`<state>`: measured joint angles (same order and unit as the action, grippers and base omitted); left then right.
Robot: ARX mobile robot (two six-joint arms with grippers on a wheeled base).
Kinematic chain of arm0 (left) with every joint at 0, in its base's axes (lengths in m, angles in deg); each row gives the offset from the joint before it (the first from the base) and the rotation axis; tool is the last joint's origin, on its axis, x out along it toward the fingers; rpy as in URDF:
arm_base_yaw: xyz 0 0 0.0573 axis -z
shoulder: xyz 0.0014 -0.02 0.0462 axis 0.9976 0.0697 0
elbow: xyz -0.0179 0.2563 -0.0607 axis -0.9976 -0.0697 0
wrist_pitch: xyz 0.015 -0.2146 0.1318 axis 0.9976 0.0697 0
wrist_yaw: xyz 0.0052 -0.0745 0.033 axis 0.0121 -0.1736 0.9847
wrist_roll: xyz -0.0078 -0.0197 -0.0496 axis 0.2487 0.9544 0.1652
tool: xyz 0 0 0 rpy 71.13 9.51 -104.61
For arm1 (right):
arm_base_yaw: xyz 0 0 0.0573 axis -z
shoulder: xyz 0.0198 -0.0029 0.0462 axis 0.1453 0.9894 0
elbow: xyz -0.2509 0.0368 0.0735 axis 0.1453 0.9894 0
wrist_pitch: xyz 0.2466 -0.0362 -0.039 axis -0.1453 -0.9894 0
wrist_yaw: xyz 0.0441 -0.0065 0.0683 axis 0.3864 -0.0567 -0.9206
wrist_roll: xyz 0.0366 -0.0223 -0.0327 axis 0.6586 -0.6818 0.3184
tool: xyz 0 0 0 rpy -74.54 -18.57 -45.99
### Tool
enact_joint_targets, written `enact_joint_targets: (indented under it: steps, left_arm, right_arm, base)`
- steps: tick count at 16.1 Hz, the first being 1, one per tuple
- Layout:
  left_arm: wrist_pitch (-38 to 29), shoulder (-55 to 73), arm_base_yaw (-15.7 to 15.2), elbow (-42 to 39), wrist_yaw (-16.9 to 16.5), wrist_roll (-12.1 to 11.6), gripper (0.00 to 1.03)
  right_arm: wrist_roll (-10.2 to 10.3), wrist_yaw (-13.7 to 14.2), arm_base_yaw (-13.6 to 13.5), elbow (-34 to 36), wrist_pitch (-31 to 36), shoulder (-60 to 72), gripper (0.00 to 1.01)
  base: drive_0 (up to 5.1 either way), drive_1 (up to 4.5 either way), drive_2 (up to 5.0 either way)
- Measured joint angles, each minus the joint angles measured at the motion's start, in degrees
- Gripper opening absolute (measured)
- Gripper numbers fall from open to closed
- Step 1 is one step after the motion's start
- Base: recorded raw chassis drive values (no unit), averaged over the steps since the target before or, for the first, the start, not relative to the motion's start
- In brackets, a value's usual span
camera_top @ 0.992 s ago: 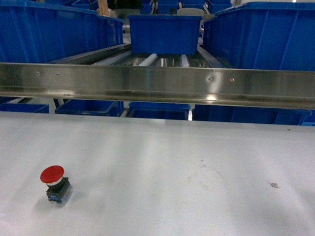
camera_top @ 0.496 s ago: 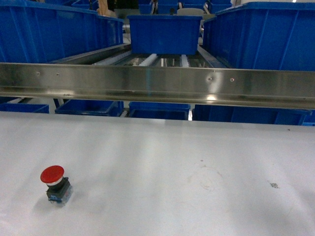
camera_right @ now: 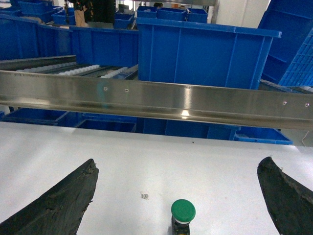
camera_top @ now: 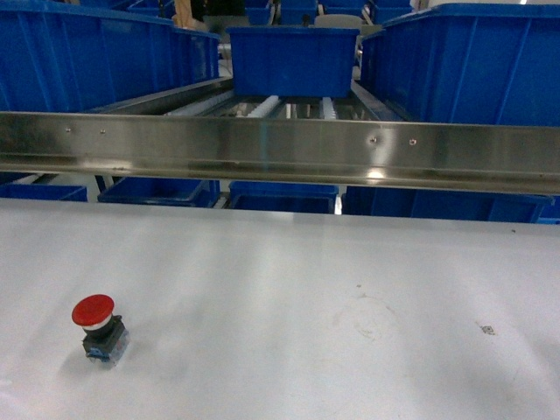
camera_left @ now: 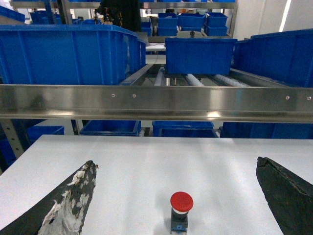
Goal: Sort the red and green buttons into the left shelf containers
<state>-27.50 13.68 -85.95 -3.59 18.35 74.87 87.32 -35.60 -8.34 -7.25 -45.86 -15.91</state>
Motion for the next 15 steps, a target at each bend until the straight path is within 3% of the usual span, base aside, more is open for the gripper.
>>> enact_joint_targets:
  steps: [2, 3, 4, 5, 6, 7, 9, 13, 15]
  left_arm:
    - [-1.31, 0.44, 0.35, 0.00, 0.11, 0.02, 0.98]
    - [-6.29, 2.73, 2.12, -0.09, -0.26, -0.28, 0.98]
    - [-11.08, 6.54, 3.04, -0.20, 0.39, -0.98, 0.98]
    - [-21.49, 18.32, 0.09, -0.15, -0.39, -1.01, 0.98]
    - [-34.62, 42.38, -1.66, 2.14, -6.51, -0.87, 0.98]
    - [-36.70, 53.53, -1.62, 7.87, -6.80, -0.57, 0.98]
    - [-37.86, 64.06, -1.16, 14.25, -6.34, -0.57, 0.98]
    - [-34.51, 78.09, 0.92, 24.33, -4.04, -0.79, 0.98]
    - [-30.16, 82.62, 2.40, 29.33, -4.61, -0.50, 0.98]
  right_arm:
    - [0.00, 0.00, 0.00, 0.00, 0.00, 0.00, 0.98]
    - [0.17, -0.72, 0.00, 0.00, 2.67, 1.46, 0.98]
    - [0.13, -1.27, 0.00, 0.00, 9.14, 7.45, 0.98]
    - [0.11, -2.86, 0.02, -0.13, 22.49, 23.61, 0.98]
    - [-0.63, -5.14, -0.11, -6.08, 33.66, 50.93, 0.98]
    - [-1.31, -5.86, 0.02, -10.82, 34.34, 63.04, 0.98]
    - [-1.86, -6.32, 0.79, -17.70, 31.04, 75.76, 0.98]
    - [-3.39, -5.53, 2.38, -30.38, 23.71, 90.36, 0.98]
    - [-4.90, -4.33, 2.54, -36.06, 20.76, 94.82, 0.98]
  base:
    - [0.0, 0.00, 0.0]
    - [0.0, 0.00, 0.0]
    - [0.0, 0.00, 0.0]
    - [0.0, 0.00, 0.0]
    - [0.0, 0.00, 0.0]
    - [0.0, 0.00, 0.0]
    - [0.0, 0.00, 0.0]
    - [0.0, 0.00, 0.0]
    - [0.0, 0.00, 0.0]
